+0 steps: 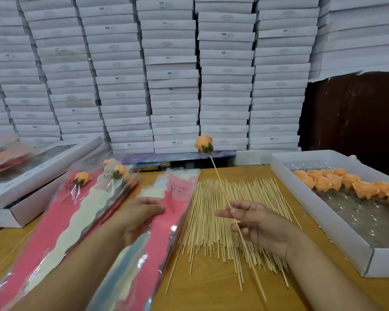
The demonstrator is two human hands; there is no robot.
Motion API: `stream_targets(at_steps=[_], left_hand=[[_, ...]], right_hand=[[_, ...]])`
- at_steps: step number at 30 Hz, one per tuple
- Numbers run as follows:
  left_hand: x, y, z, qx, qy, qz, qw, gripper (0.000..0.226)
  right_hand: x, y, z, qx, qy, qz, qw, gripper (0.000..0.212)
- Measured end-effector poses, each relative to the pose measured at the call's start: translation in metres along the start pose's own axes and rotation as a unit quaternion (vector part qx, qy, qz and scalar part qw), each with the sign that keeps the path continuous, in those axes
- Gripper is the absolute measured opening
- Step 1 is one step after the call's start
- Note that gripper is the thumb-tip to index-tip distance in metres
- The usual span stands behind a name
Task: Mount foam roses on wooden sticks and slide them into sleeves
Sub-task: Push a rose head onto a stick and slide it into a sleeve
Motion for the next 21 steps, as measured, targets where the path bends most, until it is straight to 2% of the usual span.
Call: stream_targets(at_steps=[4,9,14,21], left_hand=[[0.042,0.029,0.018,0.007,0.007,0.076,0.997,0.026],[0.066,0.052,0.035,-0.022,0.017,0.147,0.989,0.02],[0.062,0.056,0.037,-0.015,0.044,0.128,0.991,0.011],[0.059,0.066,0.041,-0.031,0.006,0.148,0.988,0.013]], right_hand=[[-0.001,-0.002,-0.004,0.012,-0.009,-0.021,1.0,0.042],[-0.002,-0.002,-0.005,0.019,-0.005,-0.041,0.999,0.028],[-0.012,-0.002,-0.004,0.012,-0.011,-0.118,0.993,0.021],[-0.015,-0.004,-0.005,0.019,-0.009,-0.121,0.992,0.029]])
Point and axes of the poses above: each hand's wrist, its own y-axis away from the middle knuckle, its own x-axis out of the palm, z = x × y, the point moved 5 cm from there along -y, towards the middle knuckle, and after that the axes turned 2 degrees about y, right-handed, at the moved point
